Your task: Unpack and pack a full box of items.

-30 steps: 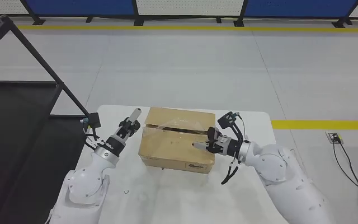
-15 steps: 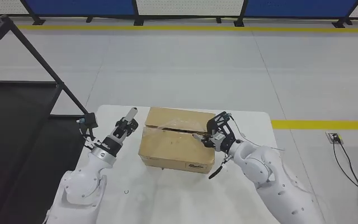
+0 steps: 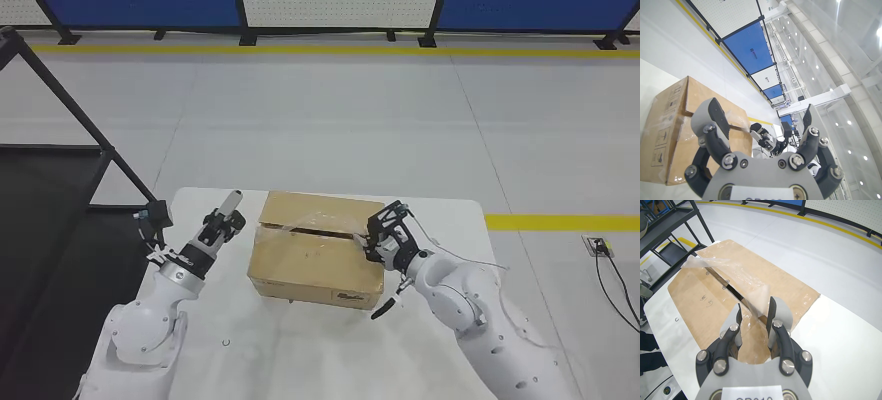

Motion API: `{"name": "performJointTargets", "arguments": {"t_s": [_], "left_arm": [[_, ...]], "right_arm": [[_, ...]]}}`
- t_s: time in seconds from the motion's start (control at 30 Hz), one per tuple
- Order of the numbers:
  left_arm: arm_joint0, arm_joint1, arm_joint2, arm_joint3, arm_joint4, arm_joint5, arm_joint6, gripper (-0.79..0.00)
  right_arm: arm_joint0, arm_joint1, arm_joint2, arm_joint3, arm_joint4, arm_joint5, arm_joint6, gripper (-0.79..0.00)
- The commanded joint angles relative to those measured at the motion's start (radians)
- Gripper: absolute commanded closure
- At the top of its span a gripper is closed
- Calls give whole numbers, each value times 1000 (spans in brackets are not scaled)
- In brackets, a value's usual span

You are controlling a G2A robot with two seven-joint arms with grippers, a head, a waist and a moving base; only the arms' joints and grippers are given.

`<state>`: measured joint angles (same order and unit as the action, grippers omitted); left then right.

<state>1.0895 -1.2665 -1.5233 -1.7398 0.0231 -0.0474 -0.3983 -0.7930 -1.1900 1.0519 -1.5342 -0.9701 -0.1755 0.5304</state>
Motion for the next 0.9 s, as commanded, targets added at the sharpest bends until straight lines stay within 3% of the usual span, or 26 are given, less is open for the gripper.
{"name": "performJointTargets", "arguments": {"t_s": [0.0, 0.17, 0.3, 0.43, 0.57, 0.63, 0.87], "left_arm": [[-1, 1, -1, 0, -3, -2, 1, -785], [3, 3, -7, 1, -13, -5, 4, -785], [7, 5, -14, -2, -18, -7, 8, -785], [10, 7, -19, -5, -31, -11, 9, -785], [13, 9, -23, -8, -37, -14, 10, -785], [14, 9, -23, -9, -41, -15, 11, -785], [17, 12, -23, -10, -46, -16, 14, -785]], "right_arm": [[1, -1, -5, -5, -16, 4, 9, -332], [6, -7, -29, -15, -68, 21, 34, -302], [6, -12, -48, -28, -107, 48, 51, -212], [1, -18, -63, -43, -140, 74, 64, -188], [-10, -23, -72, -58, -163, 104, 62, -89], [-16, -25, -73, -64, -177, 120, 57, 0], [-15, -32, -54, -62, -180, 145, 34, 0]]}}
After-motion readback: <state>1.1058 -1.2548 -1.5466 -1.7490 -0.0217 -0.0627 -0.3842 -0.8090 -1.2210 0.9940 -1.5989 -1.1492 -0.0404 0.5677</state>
